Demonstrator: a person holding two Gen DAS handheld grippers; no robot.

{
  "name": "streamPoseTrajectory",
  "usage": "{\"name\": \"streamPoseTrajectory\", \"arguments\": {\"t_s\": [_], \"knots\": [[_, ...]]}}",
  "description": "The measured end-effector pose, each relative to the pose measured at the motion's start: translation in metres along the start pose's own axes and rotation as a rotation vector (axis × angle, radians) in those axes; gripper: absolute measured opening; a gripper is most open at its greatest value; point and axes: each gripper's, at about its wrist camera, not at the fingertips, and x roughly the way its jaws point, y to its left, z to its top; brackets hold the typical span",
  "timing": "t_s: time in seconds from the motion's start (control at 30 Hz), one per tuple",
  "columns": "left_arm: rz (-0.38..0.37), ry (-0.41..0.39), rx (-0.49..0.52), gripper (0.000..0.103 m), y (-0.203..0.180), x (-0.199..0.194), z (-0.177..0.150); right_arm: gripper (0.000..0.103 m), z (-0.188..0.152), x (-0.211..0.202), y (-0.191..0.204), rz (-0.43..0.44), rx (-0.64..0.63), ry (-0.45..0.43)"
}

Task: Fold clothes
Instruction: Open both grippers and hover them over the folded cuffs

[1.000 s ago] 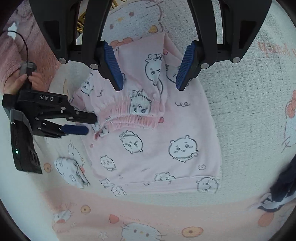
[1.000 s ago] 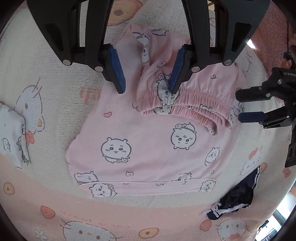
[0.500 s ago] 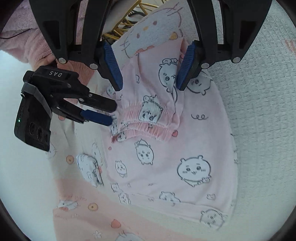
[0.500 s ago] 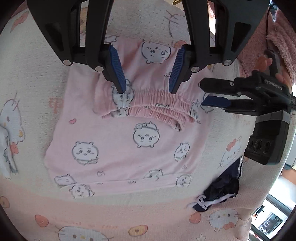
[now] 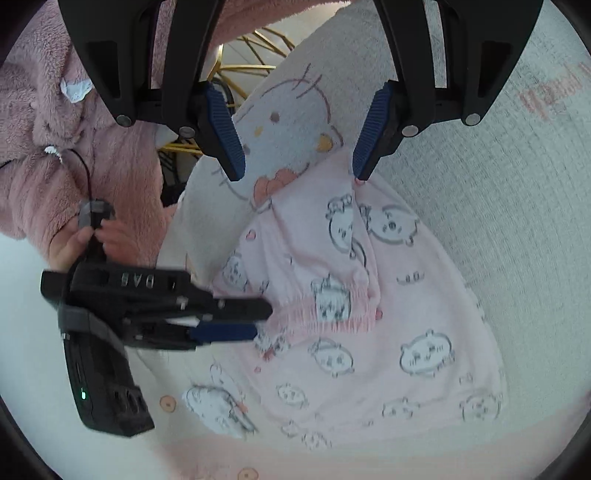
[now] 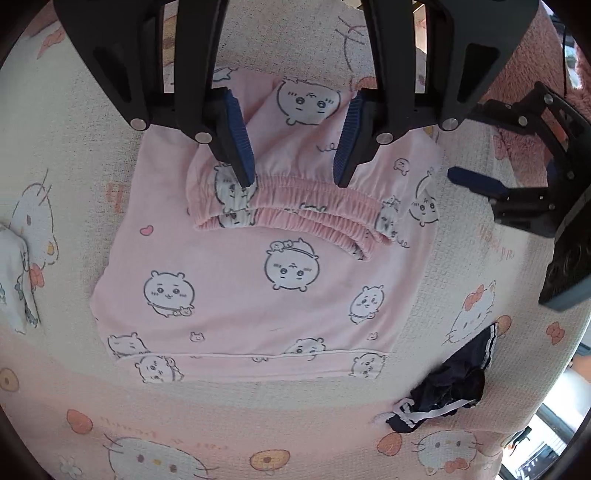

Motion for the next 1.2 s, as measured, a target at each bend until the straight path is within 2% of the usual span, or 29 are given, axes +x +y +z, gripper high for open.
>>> {"name": "streamPoseTrajectory", "arguments": {"t_s": [0.17,0.27,0.33,0.43,0.5,0.6,0.63,0.77,0.87,0.93,1.0,1.1,1.17,1.2], "knots": [[0.074,0.063,0.021,0.063,0.013,0.027,0.022,0.046,0.002,0.0,-0.002,-0.018,0.003,0.001],[0.025,0.075,0.031,0.064,0.013,0.029,0.023,0.046,0.001,0.004,-0.015,-0.076,0.027,0.013],[-0.009,0.123,0.059,0.065,0.009,0.032,0.018,0.046,-0.002,0.011,-0.029,-0.106,0.051,0.039],[-0.03,0.226,0.136,0.066,-0.005,0.037,0.004,0.046,-0.007,0.015,-0.042,-0.063,0.059,0.042],[-0.013,0.297,0.179,0.066,-0.013,0.037,-0.008,0.046,-0.009,0.012,-0.044,-0.064,0.059,0.037],[0.035,0.342,0.191,0.066,-0.01,0.029,-0.023,0.046,-0.011,0.006,-0.043,-0.081,0.056,0.027],[0.056,0.331,0.187,0.066,-0.007,0.023,-0.027,0.047,-0.012,0.003,-0.042,-0.087,0.055,0.023],[0.05,0.164,0.114,0.066,0.006,0.001,-0.013,0.05,-0.014,-0.006,-0.041,-0.11,0.051,0.009],[0.035,0.085,0.067,0.066,0.012,0.007,0.008,0.056,-0.018,-0.008,-0.055,-0.064,0.122,0.008],[0.049,0.083,0.048,0.066,0.013,0.02,0.016,0.057,-0.023,-0.004,-0.066,-0.03,0.162,0.028],[0.056,0.094,0.039,0.066,0.011,0.031,0.02,0.055,-0.03,-0.003,-0.069,-0.041,0.132,0.041],[0.113,0.16,0.1,0.066,0.002,0.034,0.01,0.054,-0.038,-0.012,-0.078,-0.071,0.105,0.036],[0.153,0.208,0.145,0.066,-0.004,0.034,0.002,0.056,-0.041,-0.024,-0.092,-0.07,0.147,0.025],[0.156,0.191,0.131,0.066,-0.004,0.03,0.001,0.057,-0.042,-0.03,-0.098,-0.069,0.158,0.017]]}}
